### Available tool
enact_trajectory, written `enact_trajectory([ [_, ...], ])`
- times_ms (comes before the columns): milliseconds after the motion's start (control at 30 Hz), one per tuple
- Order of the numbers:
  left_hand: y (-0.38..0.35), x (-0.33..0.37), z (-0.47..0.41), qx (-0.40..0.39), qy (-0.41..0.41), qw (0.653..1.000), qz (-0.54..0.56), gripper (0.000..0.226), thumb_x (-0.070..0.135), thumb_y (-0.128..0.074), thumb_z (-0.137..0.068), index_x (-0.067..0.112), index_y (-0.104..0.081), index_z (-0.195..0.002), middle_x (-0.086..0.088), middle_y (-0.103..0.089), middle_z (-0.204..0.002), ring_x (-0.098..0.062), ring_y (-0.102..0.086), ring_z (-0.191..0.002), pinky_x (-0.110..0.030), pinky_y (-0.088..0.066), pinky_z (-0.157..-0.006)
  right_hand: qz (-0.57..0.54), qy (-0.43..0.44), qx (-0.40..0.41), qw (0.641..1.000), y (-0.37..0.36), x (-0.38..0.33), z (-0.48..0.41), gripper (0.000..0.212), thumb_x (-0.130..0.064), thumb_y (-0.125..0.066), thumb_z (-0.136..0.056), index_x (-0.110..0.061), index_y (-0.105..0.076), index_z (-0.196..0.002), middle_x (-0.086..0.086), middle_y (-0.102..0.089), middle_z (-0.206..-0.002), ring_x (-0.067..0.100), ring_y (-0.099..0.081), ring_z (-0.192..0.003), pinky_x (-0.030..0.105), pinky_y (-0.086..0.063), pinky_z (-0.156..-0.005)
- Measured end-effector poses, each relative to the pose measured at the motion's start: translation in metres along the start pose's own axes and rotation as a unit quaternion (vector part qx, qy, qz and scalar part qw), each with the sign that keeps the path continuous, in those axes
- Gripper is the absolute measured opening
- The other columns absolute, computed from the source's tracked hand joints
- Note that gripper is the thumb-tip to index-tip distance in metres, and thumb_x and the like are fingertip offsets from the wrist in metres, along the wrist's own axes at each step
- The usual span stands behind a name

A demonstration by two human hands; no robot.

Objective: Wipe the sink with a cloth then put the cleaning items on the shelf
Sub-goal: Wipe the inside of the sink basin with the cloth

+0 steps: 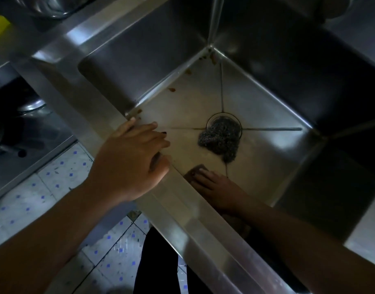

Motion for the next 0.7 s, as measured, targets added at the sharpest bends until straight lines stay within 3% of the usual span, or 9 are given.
enact_trajectory([
  [133,-0.001,-0.001,-0.001,-0.003,0.001,1.000,-0.004,0.048,0.040,-0.035,-0.082,0.015,-0.068,-0.106,-0.005,-0.067,-0.114,-0.021,-0.053,-0.119,-0.042,-0.025,-0.108,-0.066,-0.013,0.015,0.998,-0.015,0.007,-0.020,0.054,-0.032,-0.075,-0.075,-0.015,-0.060,-0.125,0.010,-0.057,-0.132,0.035,-0.052,-0.122,0.047,-0.049,-0.090],
  [200,-0.002,-0.002,-0.002,-0.006,0.003,1.000,-0.001,0.049,0.040,-0.033,-0.082,0.015,-0.067,-0.106,-0.004,-0.066,-0.115,-0.021,-0.053,-0.119,-0.041,-0.024,-0.108,-0.092,-0.021,0.020,0.995,-0.019,0.011,-0.038,0.054,-0.029,-0.066,-0.083,-0.013,-0.051,-0.133,0.013,-0.047,-0.141,0.037,-0.040,-0.132,0.050,-0.038,-0.103],
  [267,-0.002,-0.002,-0.002,-0.006,0.005,1.000,-0.004,0.049,0.040,-0.033,-0.082,0.015,-0.067,-0.106,-0.004,-0.066,-0.115,-0.020,-0.053,-0.119,-0.037,-0.022,-0.109,-0.118,-0.034,0.028,0.992,-0.022,0.014,-0.057,0.054,-0.030,-0.048,-0.094,-0.015,-0.033,-0.144,0.012,-0.027,-0.153,0.034,-0.017,-0.143,0.046,-0.018,-0.115],
  [333,-0.002,-0.001,-0.002,-0.001,0.006,1.000,-0.010,0.049,0.040,-0.034,-0.082,0.013,-0.068,-0.105,-0.005,-0.067,-0.113,-0.020,-0.054,-0.118,-0.033,-0.020,-0.108,-0.121,-0.055,0.030,0.991,-0.023,0.019,-0.075,0.055,-0.033,-0.038,-0.097,-0.020,-0.021,-0.148,0.007,-0.013,-0.158,0.028,-0.003,-0.146,0.041,-0.008,-0.117],
  [700,-0.002,0.000,-0.001,-0.001,0.025,1.000,-0.015,0.048,0.040,-0.034,-0.083,0.018,-0.067,-0.109,-0.002,-0.064,-0.119,-0.018,-0.048,-0.124,-0.031,-0.015,-0.112,-0.161,-0.095,0.018,0.982,-0.022,0.013,-0.060,0.052,-0.030,-0.037,-0.099,-0.020,-0.023,-0.148,0.004,-0.011,-0.158,0.024,0.001,-0.146,0.040,-0.012,-0.118],
])
Point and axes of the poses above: each hand's wrist, its own z-axis away from the middle knuckle, its own y-axis out of the back of the hand, x = y × z, the point moved 3 cm from there along -z, towards the middle knuckle
